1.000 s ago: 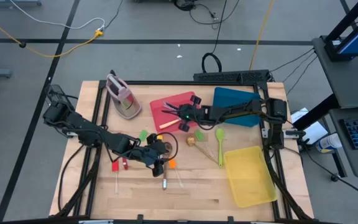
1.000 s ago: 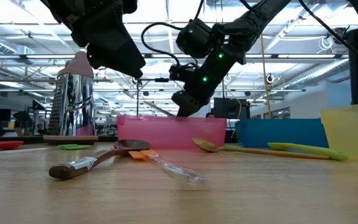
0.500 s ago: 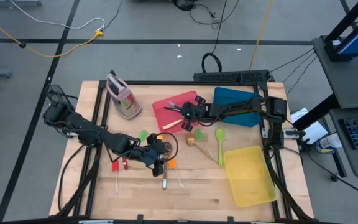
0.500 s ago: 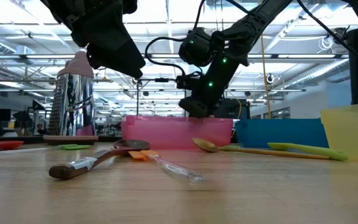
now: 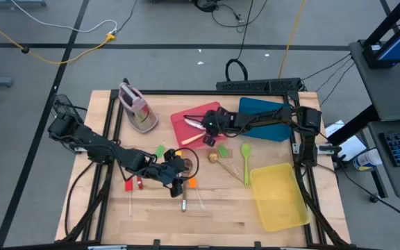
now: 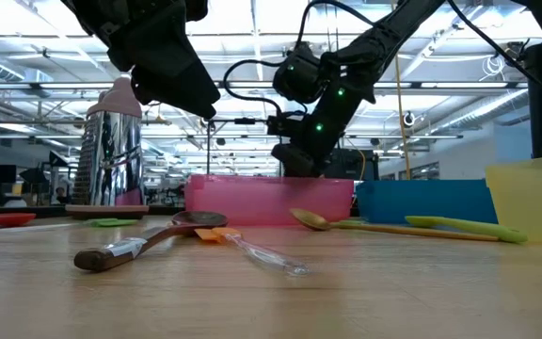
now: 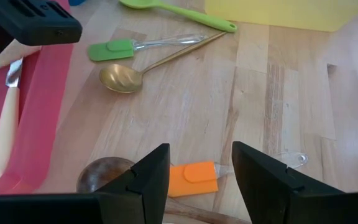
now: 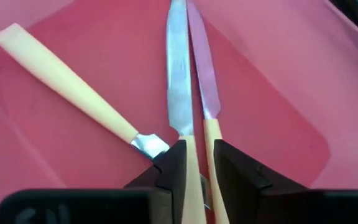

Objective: Pick & Place Kitchen Items
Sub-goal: Put the red serving spoon into the blue bin

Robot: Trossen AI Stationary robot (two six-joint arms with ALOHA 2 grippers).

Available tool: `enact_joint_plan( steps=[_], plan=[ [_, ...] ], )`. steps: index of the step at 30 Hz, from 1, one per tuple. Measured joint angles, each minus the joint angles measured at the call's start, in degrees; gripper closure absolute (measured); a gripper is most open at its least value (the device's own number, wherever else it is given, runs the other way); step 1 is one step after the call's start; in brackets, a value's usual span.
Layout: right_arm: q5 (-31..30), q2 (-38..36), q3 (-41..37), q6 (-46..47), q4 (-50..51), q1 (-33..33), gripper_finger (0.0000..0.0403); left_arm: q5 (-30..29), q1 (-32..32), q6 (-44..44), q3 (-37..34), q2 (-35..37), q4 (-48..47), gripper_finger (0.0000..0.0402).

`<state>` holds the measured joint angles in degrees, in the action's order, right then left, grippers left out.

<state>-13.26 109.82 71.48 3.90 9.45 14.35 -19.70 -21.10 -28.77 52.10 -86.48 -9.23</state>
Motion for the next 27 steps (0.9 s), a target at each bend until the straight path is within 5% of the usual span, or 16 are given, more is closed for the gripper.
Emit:
enact_joint_plan(
  steps=[17,27],
  plan=[
    [0.05,0.0,0.0,1.27,-2.96,-1.38,0.023,-0.01,0.01,0.01,0.0,0.0,0.0,0.0222],
    [0.09,-1.33,-0.09,0.96,-8.58,-4.97,0.0232,-0.33,0.02,-1.85,-0.02,0.0,0.02,0.0222]
  ],
)
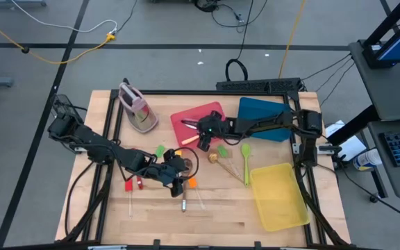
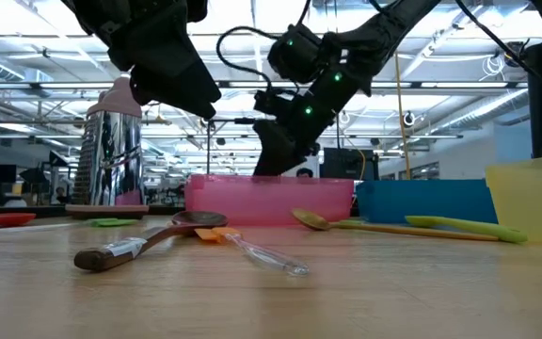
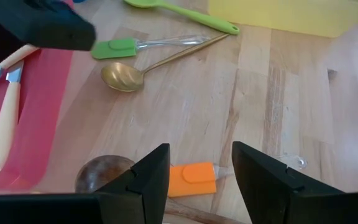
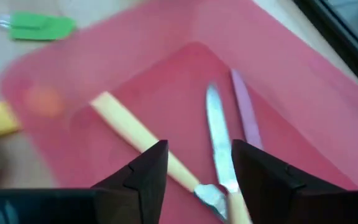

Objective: Pick & Place Kitchen Items
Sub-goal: Put the red serving spoon into the blue bin

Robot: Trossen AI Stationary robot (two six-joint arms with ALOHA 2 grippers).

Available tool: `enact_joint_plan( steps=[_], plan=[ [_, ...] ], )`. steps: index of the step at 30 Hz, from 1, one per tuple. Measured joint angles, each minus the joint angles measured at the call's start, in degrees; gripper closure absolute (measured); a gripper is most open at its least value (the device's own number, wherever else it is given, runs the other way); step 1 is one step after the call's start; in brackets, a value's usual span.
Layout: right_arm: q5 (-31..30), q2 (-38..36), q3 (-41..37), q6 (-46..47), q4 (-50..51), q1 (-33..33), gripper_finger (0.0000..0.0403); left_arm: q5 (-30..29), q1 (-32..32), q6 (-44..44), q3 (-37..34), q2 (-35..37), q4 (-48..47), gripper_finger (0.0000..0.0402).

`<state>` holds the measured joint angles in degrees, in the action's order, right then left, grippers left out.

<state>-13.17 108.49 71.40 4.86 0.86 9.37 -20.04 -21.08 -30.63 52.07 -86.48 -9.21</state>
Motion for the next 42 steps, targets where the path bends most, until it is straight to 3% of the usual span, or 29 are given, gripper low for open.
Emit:
enact_joint_plan(
  steps=[15,26,36,42],
  plan=[
    [0.0,-7.9,0.08,-7.54,3.44,-10.35,0.0234,-0.04,-0.04,-3.04,0.0,0.0,-0.07,0.0222],
    [-0.02,-17.14,0.07,-7.04,13.34,-17.08,0.0234,0.29,-0.04,-5.02,0.0,0.0,-1.01,0.0222],
    [-0.02,-18.73,0.09,0.93,21.93,-22.43,0.0236,0.43,-0.04,-10.38,0.0,0.0,-5.9,0.0222],
    [0.02,-18.34,-5.73,1.13,14.41,-24.3,0.0238,0.45,-0.02,-13.58,0.0,0.0,-11.61,0.0222]
  ],
)
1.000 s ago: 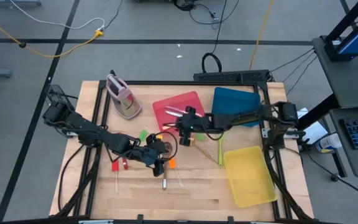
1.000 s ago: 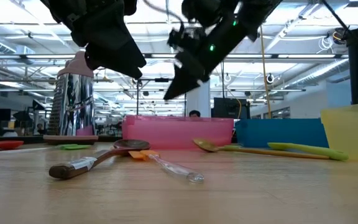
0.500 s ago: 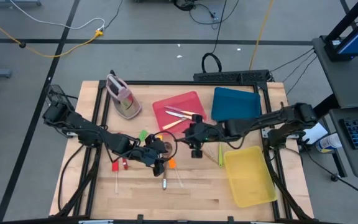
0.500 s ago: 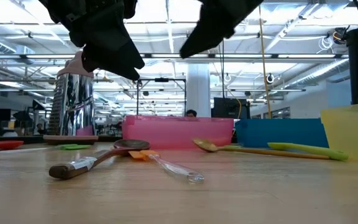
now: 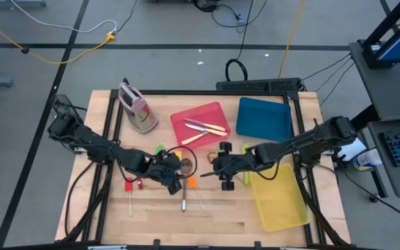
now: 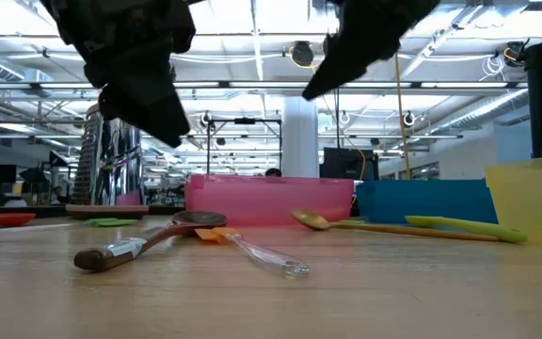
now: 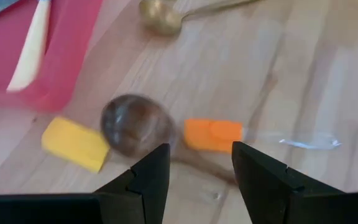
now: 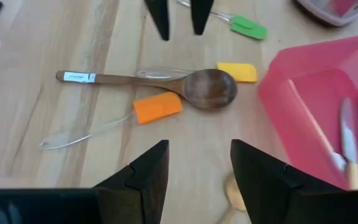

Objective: Pick & Place Kitchen Items
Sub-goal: Put the red serving spoon into the blue bin

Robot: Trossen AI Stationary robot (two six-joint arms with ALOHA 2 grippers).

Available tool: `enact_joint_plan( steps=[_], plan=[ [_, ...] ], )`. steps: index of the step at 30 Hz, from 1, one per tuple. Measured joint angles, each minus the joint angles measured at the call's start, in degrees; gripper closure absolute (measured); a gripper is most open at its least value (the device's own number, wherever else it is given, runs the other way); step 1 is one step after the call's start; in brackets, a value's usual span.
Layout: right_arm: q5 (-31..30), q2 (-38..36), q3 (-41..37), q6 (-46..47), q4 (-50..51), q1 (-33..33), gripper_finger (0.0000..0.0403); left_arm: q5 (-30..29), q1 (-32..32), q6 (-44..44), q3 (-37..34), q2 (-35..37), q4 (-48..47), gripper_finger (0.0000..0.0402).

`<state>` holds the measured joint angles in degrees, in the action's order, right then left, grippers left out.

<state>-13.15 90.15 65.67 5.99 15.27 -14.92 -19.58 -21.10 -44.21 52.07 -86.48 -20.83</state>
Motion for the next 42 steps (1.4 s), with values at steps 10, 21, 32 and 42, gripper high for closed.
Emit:
enact_joint_plan(
  steps=[10,21,32,42],
  plan=[
    [-0.02,0.02,-16.8,-0.94,-26.56,-0.92,0.0238,-0.76,0.02,-12.37,0.0,0.0,-2.6,0.0222],
    [-0.06,0.02,-29.32,-6.66,-56.05,-0.83,0.024,-1.37,0.02,-18.25,0.0,0.0,-6.41,0.0222],
    [-0.17,0.02,-31.95,-7.16,-57.93,-0.78,0.0241,9.07,0.02,-34.55,0.0,0.0,-22.02,0.0222],
    [-0.2,0.02,-31.95,-7.16,-57.95,-0.78,0.0242,15.16,-0.17,-50.0,0.0,0.0,-41.04,0.0222]
  ],
)
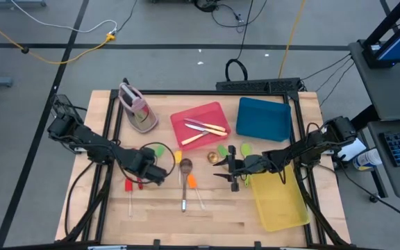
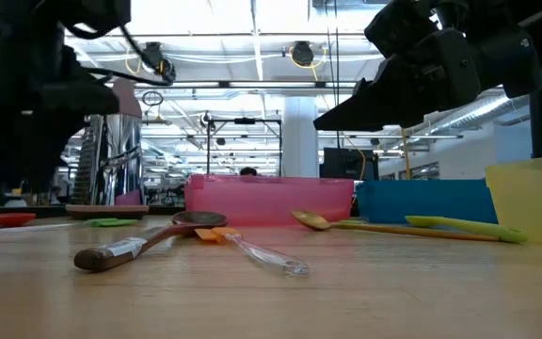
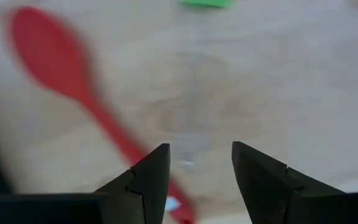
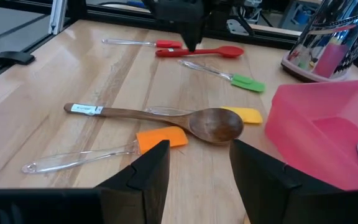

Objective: Pick & Place Kitchen Items
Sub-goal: Put the red serving spoon into the blue bin

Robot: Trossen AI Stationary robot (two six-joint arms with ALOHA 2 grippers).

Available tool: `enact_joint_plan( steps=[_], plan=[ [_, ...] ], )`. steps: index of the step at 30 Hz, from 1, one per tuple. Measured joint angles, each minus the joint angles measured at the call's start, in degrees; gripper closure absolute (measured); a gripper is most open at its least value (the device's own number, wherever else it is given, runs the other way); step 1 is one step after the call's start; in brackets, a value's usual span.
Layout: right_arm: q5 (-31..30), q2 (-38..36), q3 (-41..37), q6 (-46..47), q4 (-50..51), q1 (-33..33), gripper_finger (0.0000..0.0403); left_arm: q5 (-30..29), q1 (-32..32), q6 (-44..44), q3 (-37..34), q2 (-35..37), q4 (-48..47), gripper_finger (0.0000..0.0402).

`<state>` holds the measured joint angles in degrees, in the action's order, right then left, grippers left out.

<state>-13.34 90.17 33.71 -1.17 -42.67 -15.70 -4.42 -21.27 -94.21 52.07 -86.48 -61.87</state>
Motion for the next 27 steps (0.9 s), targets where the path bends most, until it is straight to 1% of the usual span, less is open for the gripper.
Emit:
enact_joint_plan(
  steps=[4,9,14,16,20,23,27],
  plan=[
    [0.0,0.0,0.0,0.0,0.01,0.0,0.0243,-0.06,-0.23,-3.9,0.0,0.0,-8.44,0.0222],
    [-0.02,0.0,0.0,0.02,0.01,0.0,0.0243,-0.09,-0.22,-7.03,-0.09,0.02,-12.22,0.0222],
    [-0.02,0.0,0.0,0.04,0.02,0.0,0.0243,0.26,-0.22,-11.32,-3.03,0.07,-10.28,0.0222],
    [-0.02,0.0,0.0,0.43,0.02,0.0,0.0243,1.41,-0.22,-12.34,-5.18,0.07,-7.77,0.0222],
    [-0.02,0.0,0.0,0.9,0.02,0.0,0.0243,1.88,-0.21,-12.64,-9.08,0.04,-3.26,0.0222],
    [-0.02,0.0,0.0,0.92,0.02,0.0,0.0243,1.9,0.26,-12.64,-10.82,0.04,0.12,0.0222],
    [-0.02,0.0,0.0,0.92,0.02,0.0,0.0243,1.49,0.78,-12.64,-12.13,0.11,2.05,0.0222]
  ],
)
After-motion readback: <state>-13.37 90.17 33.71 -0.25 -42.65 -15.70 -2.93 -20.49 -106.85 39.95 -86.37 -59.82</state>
